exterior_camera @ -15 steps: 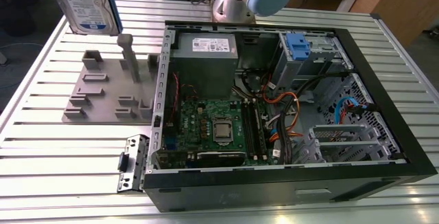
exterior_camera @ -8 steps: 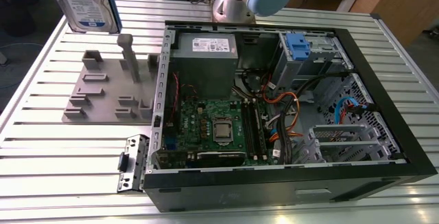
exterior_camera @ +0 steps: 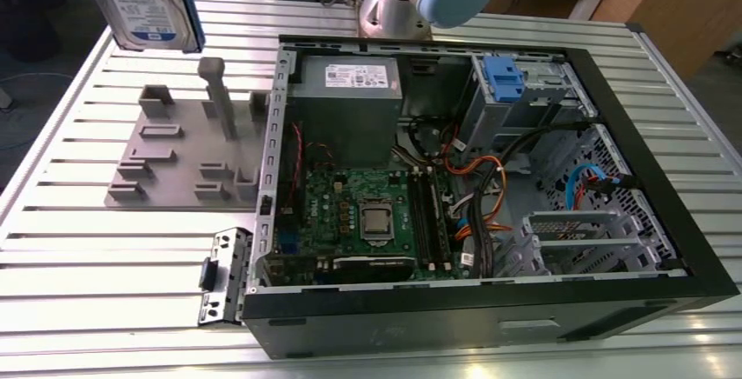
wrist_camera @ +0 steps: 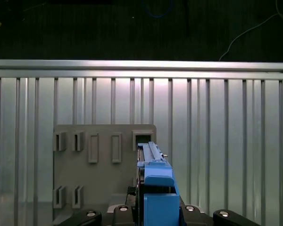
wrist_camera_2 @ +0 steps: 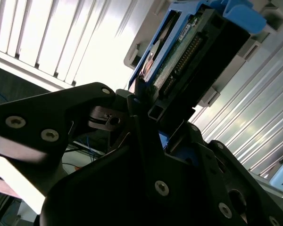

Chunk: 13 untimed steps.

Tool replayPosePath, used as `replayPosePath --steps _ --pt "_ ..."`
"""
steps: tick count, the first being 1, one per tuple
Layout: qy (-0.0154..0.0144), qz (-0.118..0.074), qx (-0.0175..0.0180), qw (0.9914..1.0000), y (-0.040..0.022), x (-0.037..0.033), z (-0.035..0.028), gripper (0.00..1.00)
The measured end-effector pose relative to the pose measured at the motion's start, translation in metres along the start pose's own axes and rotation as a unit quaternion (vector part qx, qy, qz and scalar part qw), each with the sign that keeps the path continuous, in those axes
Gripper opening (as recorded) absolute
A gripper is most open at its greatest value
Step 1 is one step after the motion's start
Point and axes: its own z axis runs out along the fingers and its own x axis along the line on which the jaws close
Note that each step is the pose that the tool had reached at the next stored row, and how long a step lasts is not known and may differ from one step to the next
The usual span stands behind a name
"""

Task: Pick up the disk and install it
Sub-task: 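Pick up the disk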

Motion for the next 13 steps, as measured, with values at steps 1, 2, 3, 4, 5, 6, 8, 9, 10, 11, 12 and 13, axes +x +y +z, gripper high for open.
replayPosePath --steps 1,2,3,4,5,6,8,9,10,11,12,13 --pt "0.0000 0.000 0.0000 1.00000 0.0000 0.0000 -0.0008 0.36" --pt "0.0000 0.000 -0.0001 1.00000 0.0000 -0.0001 -0.0017 0.36" --pt "0.0000 0.000 -0.0001 1.00000 0.0000 -0.0001 -0.0026 0.36" --pt "0.0001 0.000 -0.0001 1.00000 0.0000 -0.0001 -0.0035 0.36" --pt "0.0000 0.000 -0.0001 1.00000 0.0000 -0.0001 -0.0044 0.36" --pt "0.0000 0.000 0.0000 1.00000 0.0000 -0.0001 -0.0052 0.36" --pt "0.0000 0.000 -0.0001 1.00000 0.0000 -0.0002 -0.0069 0.36" --pt "0.0000 0.000 0.0000 1.00000 0.0000 -0.0002 -0.0077 0.36" --pt "0.0000 0.000 0.0000 1.00000 0.0000 -0.0002 -0.0085 0.36" --pt "0.0000 0.000 0.0000 1.00000 0.0000 -0.0003 -0.0093 0.36" --pt "0.0000 0.000 0.0000 1.00000 0.0000 -0.0003 -0.0102 0.36" --pt "0.0000 0.000 0.0000 1.00000 0.0000 -0.0003 -0.0110 0.36"
